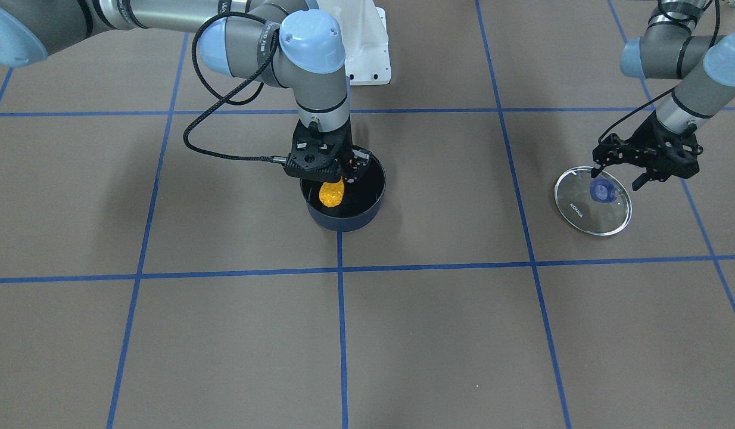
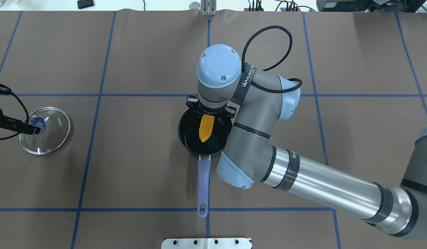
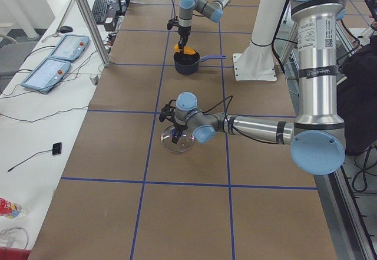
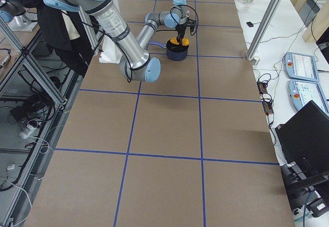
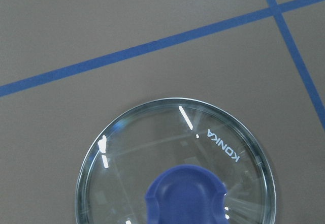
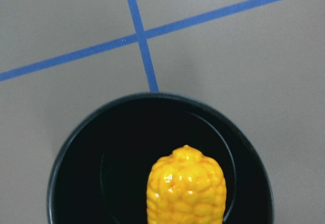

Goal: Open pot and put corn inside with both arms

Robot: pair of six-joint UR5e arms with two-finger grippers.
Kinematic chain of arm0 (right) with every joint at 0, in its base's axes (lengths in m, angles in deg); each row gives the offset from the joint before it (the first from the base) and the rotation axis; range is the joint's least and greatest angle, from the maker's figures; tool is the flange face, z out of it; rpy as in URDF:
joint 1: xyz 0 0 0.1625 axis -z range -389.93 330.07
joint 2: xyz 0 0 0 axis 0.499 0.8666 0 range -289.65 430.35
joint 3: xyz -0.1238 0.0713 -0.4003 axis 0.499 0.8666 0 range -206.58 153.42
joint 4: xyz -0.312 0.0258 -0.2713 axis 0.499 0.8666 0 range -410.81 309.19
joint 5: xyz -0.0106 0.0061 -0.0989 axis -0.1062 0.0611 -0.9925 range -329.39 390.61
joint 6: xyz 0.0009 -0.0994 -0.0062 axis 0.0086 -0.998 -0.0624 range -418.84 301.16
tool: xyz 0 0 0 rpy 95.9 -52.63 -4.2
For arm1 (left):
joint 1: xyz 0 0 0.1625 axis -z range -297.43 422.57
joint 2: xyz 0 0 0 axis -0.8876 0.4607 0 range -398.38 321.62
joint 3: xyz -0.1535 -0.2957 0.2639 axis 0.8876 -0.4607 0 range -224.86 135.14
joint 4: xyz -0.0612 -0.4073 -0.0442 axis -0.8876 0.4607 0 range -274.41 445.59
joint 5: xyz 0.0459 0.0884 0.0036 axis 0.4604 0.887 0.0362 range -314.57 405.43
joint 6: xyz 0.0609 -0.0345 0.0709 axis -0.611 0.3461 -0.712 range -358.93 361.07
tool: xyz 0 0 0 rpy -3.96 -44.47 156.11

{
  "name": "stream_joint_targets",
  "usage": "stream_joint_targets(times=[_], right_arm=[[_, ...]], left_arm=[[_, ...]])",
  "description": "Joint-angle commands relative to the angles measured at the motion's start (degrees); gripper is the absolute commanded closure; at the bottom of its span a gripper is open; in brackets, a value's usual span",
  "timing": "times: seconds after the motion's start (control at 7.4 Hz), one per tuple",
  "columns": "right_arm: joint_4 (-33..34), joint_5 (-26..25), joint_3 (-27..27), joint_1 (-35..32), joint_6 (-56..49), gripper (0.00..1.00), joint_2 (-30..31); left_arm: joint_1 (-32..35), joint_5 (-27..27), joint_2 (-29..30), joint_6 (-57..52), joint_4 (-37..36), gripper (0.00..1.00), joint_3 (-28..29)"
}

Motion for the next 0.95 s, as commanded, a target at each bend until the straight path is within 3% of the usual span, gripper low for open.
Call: stream_joint_targets(times=[0.0, 0.14, 0.27, 0.41, 0.68, 0.81], right_arm=[[0.0, -0.2, 0.7, 1.2, -0.1, 0.58, 0.2], [0.0, -0.2, 0.7, 1.8, 0.0, 0.49, 0.1], [0.0, -0.3, 0.6, 1.9, 0.0, 0.20, 0.3], [0.0, -1.5, 0.6, 2.1, -0.1, 0.00, 0.2], [0.1, -1.8, 0.1, 1.9, -1.6, 0.00, 0.5], [0.1, -2.0, -0.1, 0.0, -5.5, 0.00, 0.8]], left_arm=[[0.1, -0.1, -0.1, 0.1, 0.4, 0.03, 0.0], [0.1, -0.1, -0.1, 0.1, 0.4, 0.03, 0.0], [0.1, -0.1, -0.1, 0.1, 0.4, 0.03, 0.0], [0.2, -0.1, -0.1, 0.1, 0.4, 0.03, 0.0], [0.4, -1.2, 0.1, 0.1, 0.1, 0.02, 0.0], [3.9, -4.7, 0.7, -0.3, -0.4, 0.02, 0.6]])
